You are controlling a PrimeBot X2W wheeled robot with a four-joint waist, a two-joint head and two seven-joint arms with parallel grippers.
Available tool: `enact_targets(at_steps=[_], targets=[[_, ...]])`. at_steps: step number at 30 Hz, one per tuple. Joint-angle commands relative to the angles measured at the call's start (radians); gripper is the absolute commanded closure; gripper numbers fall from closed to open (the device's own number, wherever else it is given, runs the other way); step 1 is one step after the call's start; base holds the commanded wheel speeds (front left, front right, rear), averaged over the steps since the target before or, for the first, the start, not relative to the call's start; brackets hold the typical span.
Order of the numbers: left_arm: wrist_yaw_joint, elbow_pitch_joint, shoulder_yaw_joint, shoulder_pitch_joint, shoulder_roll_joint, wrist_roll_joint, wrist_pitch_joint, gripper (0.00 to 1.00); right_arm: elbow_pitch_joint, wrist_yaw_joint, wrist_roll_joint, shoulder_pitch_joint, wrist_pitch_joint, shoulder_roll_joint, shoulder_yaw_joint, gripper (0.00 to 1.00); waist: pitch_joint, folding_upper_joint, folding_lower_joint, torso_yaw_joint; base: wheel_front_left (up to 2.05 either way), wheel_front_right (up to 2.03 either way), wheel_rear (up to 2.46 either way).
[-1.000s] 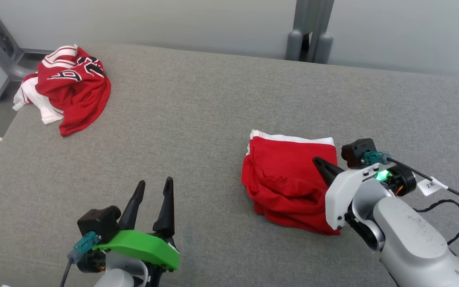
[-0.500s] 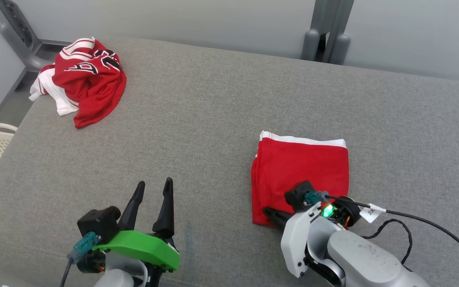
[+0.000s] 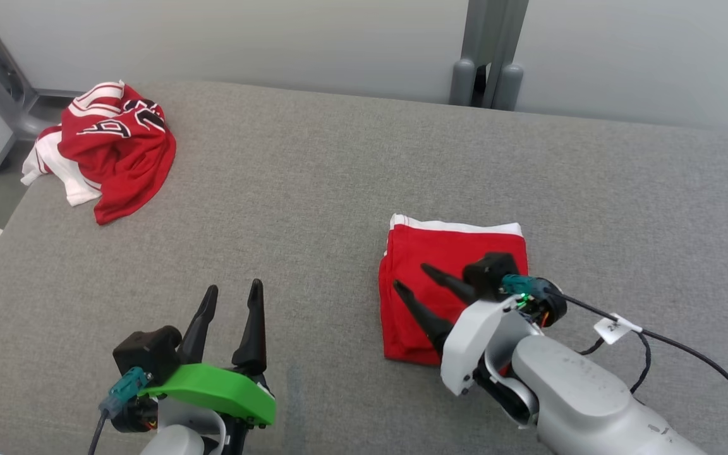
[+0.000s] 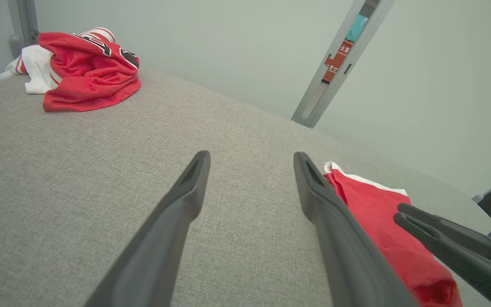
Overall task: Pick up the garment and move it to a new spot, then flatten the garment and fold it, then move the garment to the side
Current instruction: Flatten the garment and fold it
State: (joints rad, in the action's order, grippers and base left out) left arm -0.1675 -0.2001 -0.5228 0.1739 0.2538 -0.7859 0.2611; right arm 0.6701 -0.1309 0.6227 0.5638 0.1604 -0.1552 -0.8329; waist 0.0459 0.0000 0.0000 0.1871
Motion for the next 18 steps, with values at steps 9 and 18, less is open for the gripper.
enact_targets(at_steps=[9, 18], targets=[[-0.026, -0.028, 0.006, 0.007, 0.006, 0.087, 0.004, 0.0, -0.012, 0.0, -0.107, -0.105, 0.098, -0.009, 0.344, 0.0, -0.067, 0.0, 0.0, -0.074, 0.0, 0.0, 0.0], [-0.019, -0.056, 0.032, -0.043, -0.013, 0.149, 0.004, 0.0, -0.171, 0.001, -0.372, -0.343, 0.105, 0.073, 0.705, 0.0, -0.096, 0.0, 0.0, -0.107, 0.0, 0.0, 0.0]])
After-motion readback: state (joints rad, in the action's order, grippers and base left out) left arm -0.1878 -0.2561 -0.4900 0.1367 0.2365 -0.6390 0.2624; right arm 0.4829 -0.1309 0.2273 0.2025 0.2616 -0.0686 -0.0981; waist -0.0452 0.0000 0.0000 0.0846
